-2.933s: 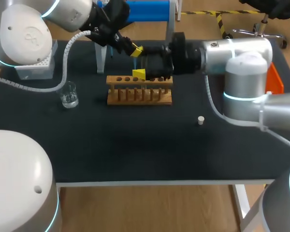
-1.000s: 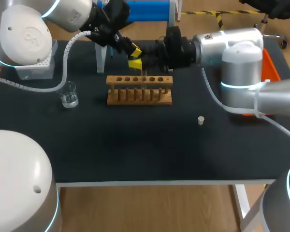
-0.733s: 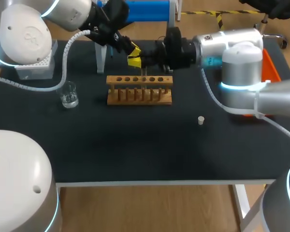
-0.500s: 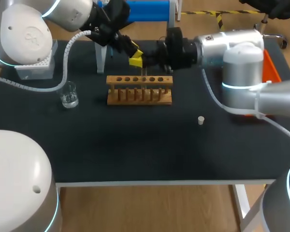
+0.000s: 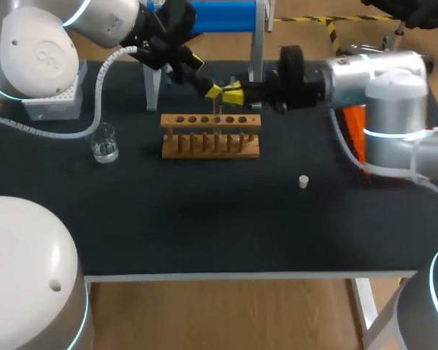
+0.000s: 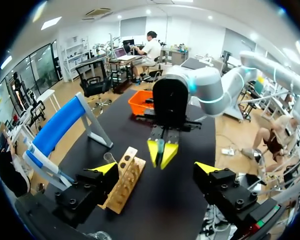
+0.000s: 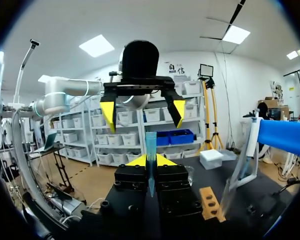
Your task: Invert the test tube, pick up the pipette, mount the tip to pipette, aspirate from beaker and dispense into the tube, eject the tip, return the pipette, and cap with the stopper.
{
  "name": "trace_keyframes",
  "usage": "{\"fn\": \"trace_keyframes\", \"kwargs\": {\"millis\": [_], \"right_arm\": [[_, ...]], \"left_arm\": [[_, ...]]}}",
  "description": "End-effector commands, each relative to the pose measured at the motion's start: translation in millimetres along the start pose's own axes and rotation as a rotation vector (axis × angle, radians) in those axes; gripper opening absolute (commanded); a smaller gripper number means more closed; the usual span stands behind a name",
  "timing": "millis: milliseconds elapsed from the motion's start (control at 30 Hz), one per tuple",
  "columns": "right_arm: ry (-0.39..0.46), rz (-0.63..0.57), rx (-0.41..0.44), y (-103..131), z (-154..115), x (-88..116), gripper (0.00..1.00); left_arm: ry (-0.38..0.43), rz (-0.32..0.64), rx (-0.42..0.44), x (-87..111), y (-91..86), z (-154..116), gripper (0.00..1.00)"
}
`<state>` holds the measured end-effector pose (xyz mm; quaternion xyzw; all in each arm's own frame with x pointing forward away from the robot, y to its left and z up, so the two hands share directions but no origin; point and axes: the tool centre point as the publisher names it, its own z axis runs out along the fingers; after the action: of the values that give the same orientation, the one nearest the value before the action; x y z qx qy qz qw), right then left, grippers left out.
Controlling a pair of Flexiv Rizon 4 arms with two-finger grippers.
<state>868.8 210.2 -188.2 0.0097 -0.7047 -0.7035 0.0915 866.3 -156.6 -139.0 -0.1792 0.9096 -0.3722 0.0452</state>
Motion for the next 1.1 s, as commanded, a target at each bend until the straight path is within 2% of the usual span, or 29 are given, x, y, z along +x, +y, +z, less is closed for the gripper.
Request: {"fn": "trace_keyframes", "kwargs": {"millis": [33, 333, 533, 833, 1100], "right_arm": [[-0.014, 0.005, 0.010, -1, -53, 22, 0.00], [-0.052, -0.005, 0.023, -16, -121, 51, 0.00], [-0.075, 0.004, 0.000, -33, -157, 66, 0.00], [-0.126, -0.058, 0.012, -57, -197, 81, 0.00], [-0.065, -0.096, -0.019, -66, -218, 89, 0.00]], "left_arm": [[0.000, -0.002, -0.005, 0.3, -0.7, -1, 1.00], [0.000, -0.002, -0.005, 0.3, -0.7, -1, 1.00], [0.000, -0.002, -0.005, 0.3, -0.7, -1, 1.00], [0.000, -0.002, -0.005, 0.3, -0.7, -1, 1.00], [0.000, -0.002, -0.005, 0.3, -0.7, -1, 1.00]]}}
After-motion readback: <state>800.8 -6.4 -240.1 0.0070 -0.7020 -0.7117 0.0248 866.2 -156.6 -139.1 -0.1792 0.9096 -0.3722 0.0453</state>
